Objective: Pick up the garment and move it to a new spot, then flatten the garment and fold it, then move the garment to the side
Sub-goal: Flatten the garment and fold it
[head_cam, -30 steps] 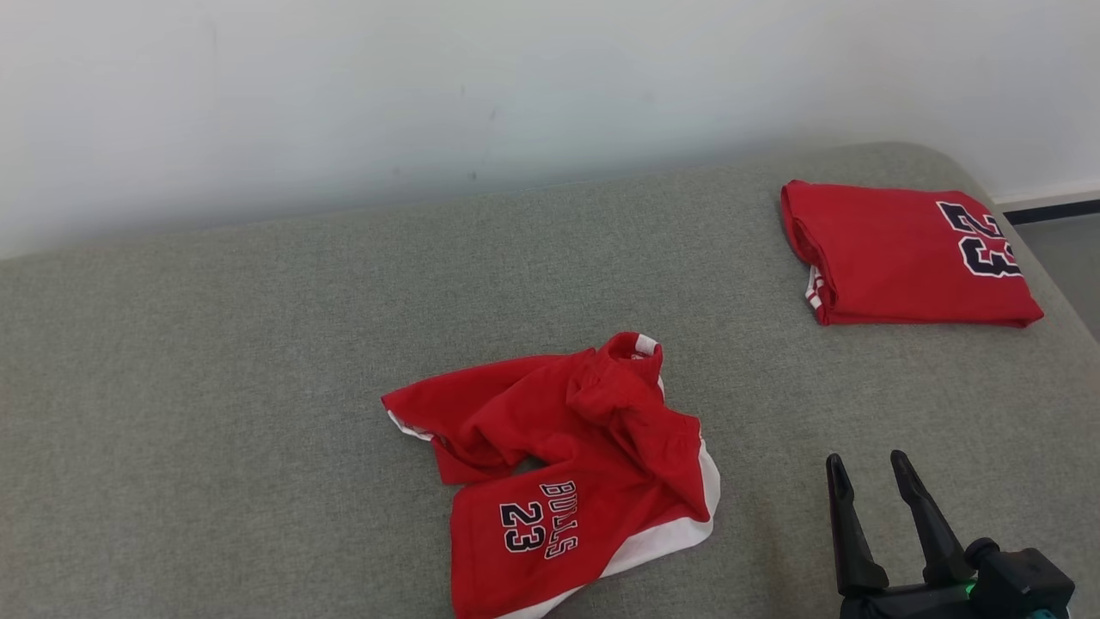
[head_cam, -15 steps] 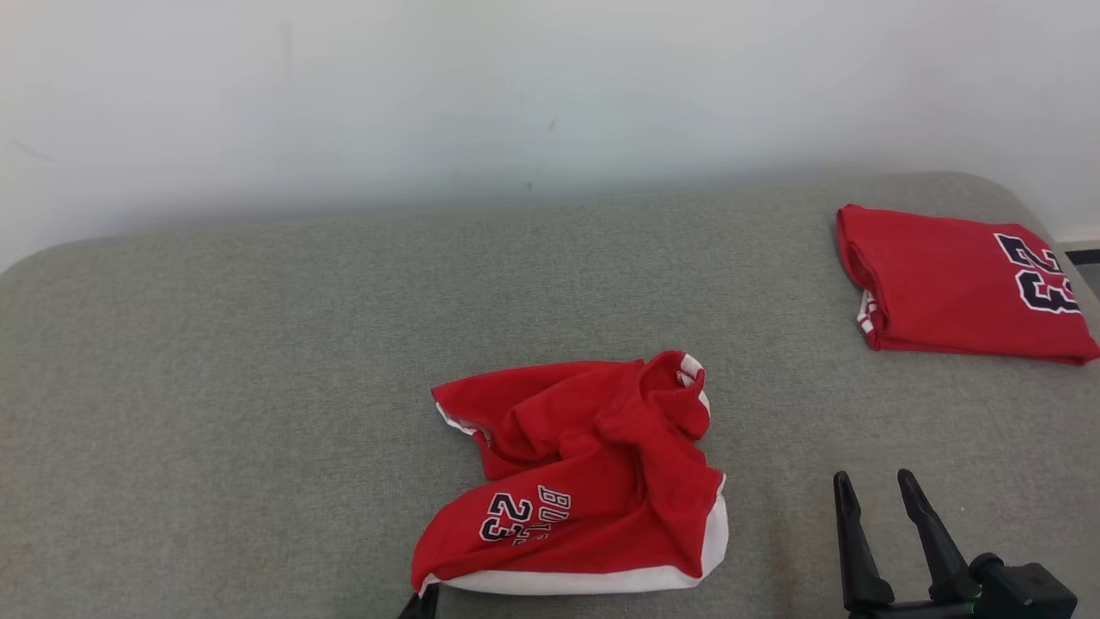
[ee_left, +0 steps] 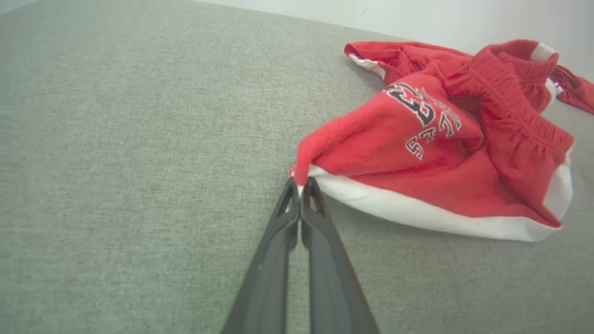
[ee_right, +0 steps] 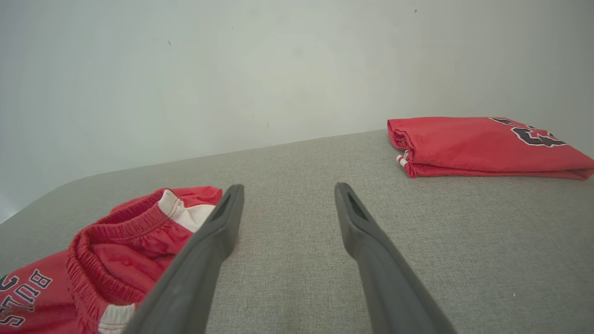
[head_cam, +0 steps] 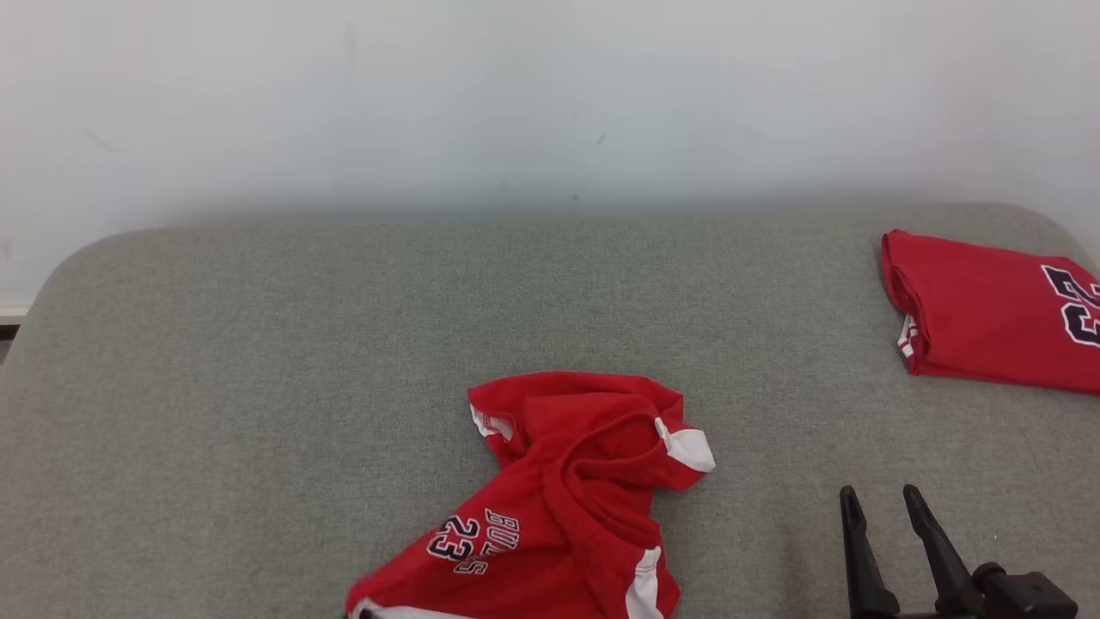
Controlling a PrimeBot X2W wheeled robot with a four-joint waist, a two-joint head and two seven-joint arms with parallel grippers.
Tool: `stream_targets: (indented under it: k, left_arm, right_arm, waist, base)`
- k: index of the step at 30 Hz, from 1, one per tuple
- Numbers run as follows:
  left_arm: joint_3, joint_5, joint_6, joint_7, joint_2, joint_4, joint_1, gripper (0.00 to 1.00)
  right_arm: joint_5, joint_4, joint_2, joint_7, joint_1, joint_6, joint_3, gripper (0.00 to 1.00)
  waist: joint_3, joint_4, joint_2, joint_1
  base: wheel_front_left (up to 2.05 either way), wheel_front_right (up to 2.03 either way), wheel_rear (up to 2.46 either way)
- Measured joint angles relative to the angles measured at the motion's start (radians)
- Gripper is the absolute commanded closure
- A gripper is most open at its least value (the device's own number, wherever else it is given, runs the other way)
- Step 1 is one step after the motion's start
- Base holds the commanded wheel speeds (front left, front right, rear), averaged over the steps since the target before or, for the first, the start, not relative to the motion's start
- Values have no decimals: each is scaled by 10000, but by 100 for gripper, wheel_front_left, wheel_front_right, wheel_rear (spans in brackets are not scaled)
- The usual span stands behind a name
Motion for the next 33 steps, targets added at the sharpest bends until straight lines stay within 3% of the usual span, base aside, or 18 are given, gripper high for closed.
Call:
stream_targets:
  k: [14, 23, 33]
  left_arm:
    - [1455, 809, -13, -2, -299, -2100, 22, 0]
    - [2368, 1168, -136, -2, -357, -2665, 49, 0]
    - [2732, 1419, -169, -2, -439, -3003, 391, 0]
  right_arm:
    - [42, -186, -42, -2, 30, 0, 157, 0]
    - [115, -284, -268, 0, 35, 0, 499, 0]
    - [194, -370, -307, -2, 129, 0, 491, 0]
  waist:
    - [-312, -72, 0, 0]
    - [-448, -279, 0, 0]
    - [-444, -293, 0, 0]
  base:
    - [0, 0, 0]
    - [0, 0, 0]
    - [0, 0, 0]
